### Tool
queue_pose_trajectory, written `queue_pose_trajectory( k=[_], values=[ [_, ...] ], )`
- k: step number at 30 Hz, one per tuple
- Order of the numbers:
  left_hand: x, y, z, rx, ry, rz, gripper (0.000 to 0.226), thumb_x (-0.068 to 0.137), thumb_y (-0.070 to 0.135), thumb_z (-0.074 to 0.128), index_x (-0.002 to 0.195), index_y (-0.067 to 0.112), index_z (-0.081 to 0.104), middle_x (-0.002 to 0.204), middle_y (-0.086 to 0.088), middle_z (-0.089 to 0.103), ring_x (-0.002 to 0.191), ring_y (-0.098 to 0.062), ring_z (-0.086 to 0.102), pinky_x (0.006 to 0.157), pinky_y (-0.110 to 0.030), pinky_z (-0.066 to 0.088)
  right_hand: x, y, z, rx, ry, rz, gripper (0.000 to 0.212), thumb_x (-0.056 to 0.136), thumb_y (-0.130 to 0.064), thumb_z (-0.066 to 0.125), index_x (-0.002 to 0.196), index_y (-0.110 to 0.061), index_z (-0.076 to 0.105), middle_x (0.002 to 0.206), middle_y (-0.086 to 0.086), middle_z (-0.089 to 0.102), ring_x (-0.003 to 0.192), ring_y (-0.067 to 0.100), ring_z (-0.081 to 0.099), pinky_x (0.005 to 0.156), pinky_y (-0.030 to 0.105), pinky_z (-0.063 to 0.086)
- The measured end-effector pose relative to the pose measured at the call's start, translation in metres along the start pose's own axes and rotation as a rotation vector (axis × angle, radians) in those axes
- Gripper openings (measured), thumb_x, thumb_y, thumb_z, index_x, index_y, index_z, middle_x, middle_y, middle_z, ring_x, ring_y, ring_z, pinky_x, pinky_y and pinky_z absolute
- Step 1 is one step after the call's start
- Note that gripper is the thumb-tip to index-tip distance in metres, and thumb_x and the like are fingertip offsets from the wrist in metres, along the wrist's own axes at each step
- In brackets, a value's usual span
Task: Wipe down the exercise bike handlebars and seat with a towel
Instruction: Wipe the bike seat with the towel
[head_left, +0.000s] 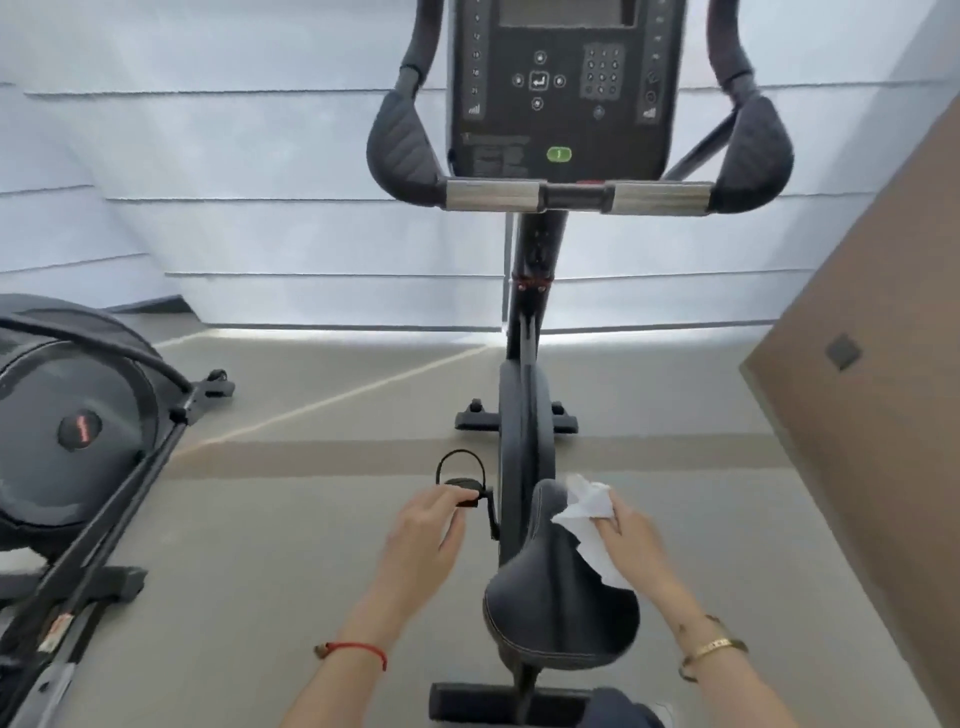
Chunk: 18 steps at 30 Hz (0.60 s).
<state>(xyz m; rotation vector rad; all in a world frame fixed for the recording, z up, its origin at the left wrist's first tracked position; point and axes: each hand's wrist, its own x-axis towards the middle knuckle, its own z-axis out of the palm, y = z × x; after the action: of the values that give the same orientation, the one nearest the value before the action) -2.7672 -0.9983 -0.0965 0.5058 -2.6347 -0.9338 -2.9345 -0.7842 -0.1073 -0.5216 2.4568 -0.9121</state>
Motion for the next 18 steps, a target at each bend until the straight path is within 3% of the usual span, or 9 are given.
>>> queue_pose_trajectory(
  k=[4,6,9,13,15,18],
  values=[
    [0.012,-0.006,0.009,-0.052,-0.103,0.098,0.026,0.098,0.018,0.047,0.118,0.024,0.063,0.114,0.013,0.061,0.106,-0.004,0.055,0.096,-0.021,0.044,-0.021,0.004,0.002,-0.037,-0.011,0.09,0.018,0.102,-0.031,0.043,0.111,-0.024,0.058,0.092,0.0,0.066,0.077,0.013,0.061,0.059,0.019,0.04],
    [0.021,-0.003,0.018,-0.076,-0.159,0.131,0.027,0.099,0.018,0.046,0.119,0.023,0.062,0.113,0.016,0.058,0.104,-0.005,0.056,0.095,-0.027,0.047,-0.027,0.012,0.011,-0.094,-0.02,0.103,0.025,0.102,-0.031,0.043,0.12,-0.021,0.057,0.096,0.0,0.065,0.082,0.015,0.059,0.062,0.019,0.039],
    [0.036,0.001,0.034,-0.072,-0.218,0.207,0.028,0.098,0.017,0.045,0.12,0.022,0.062,0.114,0.014,0.058,0.101,-0.005,0.054,0.095,-0.029,0.046,-0.038,0.022,0.028,-0.151,-0.015,0.142,0.035,0.101,-0.03,0.041,0.134,-0.022,0.05,0.104,0.005,0.06,0.1,0.025,0.055,0.079,0.031,0.042],
    [0.053,0.001,0.057,-0.011,-0.297,0.278,0.031,0.098,0.019,0.045,0.126,0.022,0.059,0.127,0.011,0.058,0.121,-0.006,0.047,0.104,-0.026,0.04,-0.048,0.036,0.041,-0.094,0.027,0.286,0.036,0.1,-0.039,0.035,0.134,-0.032,0.045,0.104,0.003,0.048,0.097,0.024,0.049,0.083,0.033,0.043],
    [0.06,0.002,0.066,0.011,-0.347,0.306,0.033,0.099,0.019,0.045,0.13,0.021,0.057,0.132,0.009,0.056,0.127,-0.008,0.044,0.107,-0.022,0.035,-0.044,0.045,0.042,-0.021,0.018,0.321,0.035,0.098,-0.046,0.035,0.13,-0.039,0.048,0.109,0.001,0.056,0.098,0.022,0.055,0.085,0.033,0.047],
    [0.072,0.003,0.076,0.042,-0.411,0.343,0.037,0.099,0.017,0.043,0.134,0.021,0.054,0.137,0.007,0.053,0.131,-0.01,0.041,0.11,-0.026,0.035,-0.032,0.054,0.043,0.055,-0.043,0.323,0.036,0.091,-0.057,0.037,0.122,-0.046,0.053,0.123,-0.01,0.062,0.104,0.018,0.061,0.092,0.039,0.049]
  ],
)
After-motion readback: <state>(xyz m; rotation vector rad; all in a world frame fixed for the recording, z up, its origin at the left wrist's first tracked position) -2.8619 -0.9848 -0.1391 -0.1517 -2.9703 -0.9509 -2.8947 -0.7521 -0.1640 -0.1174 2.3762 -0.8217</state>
